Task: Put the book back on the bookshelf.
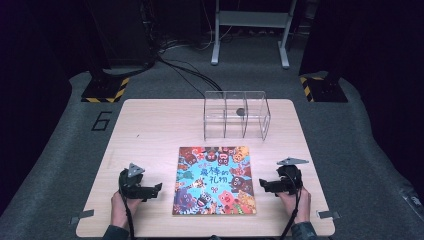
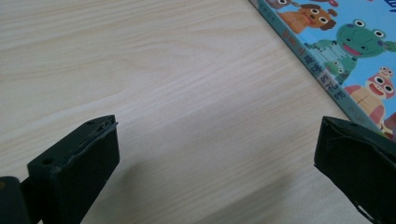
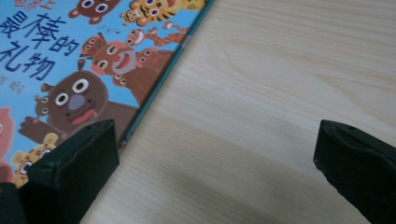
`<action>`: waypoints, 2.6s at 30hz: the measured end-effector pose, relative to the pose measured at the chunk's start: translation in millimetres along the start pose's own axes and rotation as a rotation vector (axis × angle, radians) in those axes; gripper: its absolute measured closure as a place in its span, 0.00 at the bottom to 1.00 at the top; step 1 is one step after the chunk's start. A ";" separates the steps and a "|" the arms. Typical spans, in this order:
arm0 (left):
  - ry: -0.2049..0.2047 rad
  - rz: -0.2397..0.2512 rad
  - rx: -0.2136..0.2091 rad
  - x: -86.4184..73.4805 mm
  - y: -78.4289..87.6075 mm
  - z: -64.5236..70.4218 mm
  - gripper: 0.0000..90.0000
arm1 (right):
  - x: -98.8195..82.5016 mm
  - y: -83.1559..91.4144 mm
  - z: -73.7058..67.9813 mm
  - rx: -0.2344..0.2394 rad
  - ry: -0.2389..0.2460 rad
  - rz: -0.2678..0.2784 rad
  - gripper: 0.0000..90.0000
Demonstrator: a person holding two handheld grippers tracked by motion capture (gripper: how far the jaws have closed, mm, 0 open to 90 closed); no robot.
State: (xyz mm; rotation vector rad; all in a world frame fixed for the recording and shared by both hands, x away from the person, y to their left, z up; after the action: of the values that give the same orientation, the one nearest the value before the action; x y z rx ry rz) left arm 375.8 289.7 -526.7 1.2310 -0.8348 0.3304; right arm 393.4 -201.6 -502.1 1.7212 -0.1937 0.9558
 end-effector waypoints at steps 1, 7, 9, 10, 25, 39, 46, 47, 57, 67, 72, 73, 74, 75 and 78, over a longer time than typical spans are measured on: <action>-0.015 0.002 0.006 1.0 -2.3 2.6 0.00 | 2.5 -1.5 -1.2 0.005 0.012 0.007 0.00; -0.027 -0.017 -0.001 4.2 -11.3 14.6 0.00 | 16.0 -11.4 -15.9 0.055 0.020 -0.023 0.00; -0.034 -0.034 -0.007 4.9 -12.9 16.5 0.00 | 20.3 -15.6 -20.0 0.065 0.031 -0.034 0.00; -0.031 -0.031 -0.002 4.8 -14.0 17.7 0.00 | 22.4 -17.8 -21.2 0.076 0.045 -0.043 0.00; -0.036 0.007 0.029 1.7 -22.9 28.9 0.00 | 41.9 -46.6 -35.1 0.167 0.057 -0.131 0.04; -0.038 0.014 0.027 1.5 -23.3 29.7 0.00 | 50.7 -58.2 -39.8 0.200 0.046 -0.186 0.09; -0.043 0.007 0.025 1.6 -23.0 29.5 0.00 | 53.6 -62.2 -40.0 0.207 0.033 -0.215 0.11; -0.044 0.006 0.025 1.6 -22.9 29.5 0.00 | 53.5 -62.6 -39.0 0.209 0.035 -0.213 0.12; -0.051 -0.008 0.007 2.0 -21.8 29.5 0.00 | 58.3 -64.6 -29.4 0.203 0.003 -0.212 0.16; -0.046 -0.042 0.032 31.2 -31.3 17.4 0.00 | 76.3 -68.3 -13.9 0.200 -0.016 -0.195 0.18; -0.046 -0.078 0.061 40.6 -44.9 14.3 0.00 | 81.7 -75.0 -11.8 0.177 0.002 -0.202 0.21; -0.046 -0.080 0.063 41.1 -47.1 14.6 0.00 | 82.4 -76.5 -11.5 0.185 -0.021 -0.211 0.21; -0.045 -0.080 0.062 41.3 -48.1 14.8 0.00 | 83.8 -77.9 -9.7 0.185 -0.036 -0.212 0.22; -0.040 -0.081 0.063 40.9 -49.7 15.5 0.00 | 84.8 -78.5 -8.3 0.183 -0.043 -0.211 0.22; -0.040 -0.069 0.059 40.6 -51.8 15.2 0.00 | 88.0 -80.7 -3.9 0.190 -0.065 -0.204 0.25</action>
State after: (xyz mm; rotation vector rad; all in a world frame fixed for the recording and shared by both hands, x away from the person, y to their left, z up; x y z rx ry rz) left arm 430.2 250.1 -532.3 1.3218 -0.8193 0.2766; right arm 495.0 -138.7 -501.3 1.9066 0.0324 0.7888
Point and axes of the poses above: each handheld gripper's, and its own axes: y roughly backward along the jaws, x roughly out of its top, z roughly to its right, the point moved 1 cm from there along -y, roughly forward along the jaws, and after that the axes turned 4 degrees about y, right-handed, at the moved point
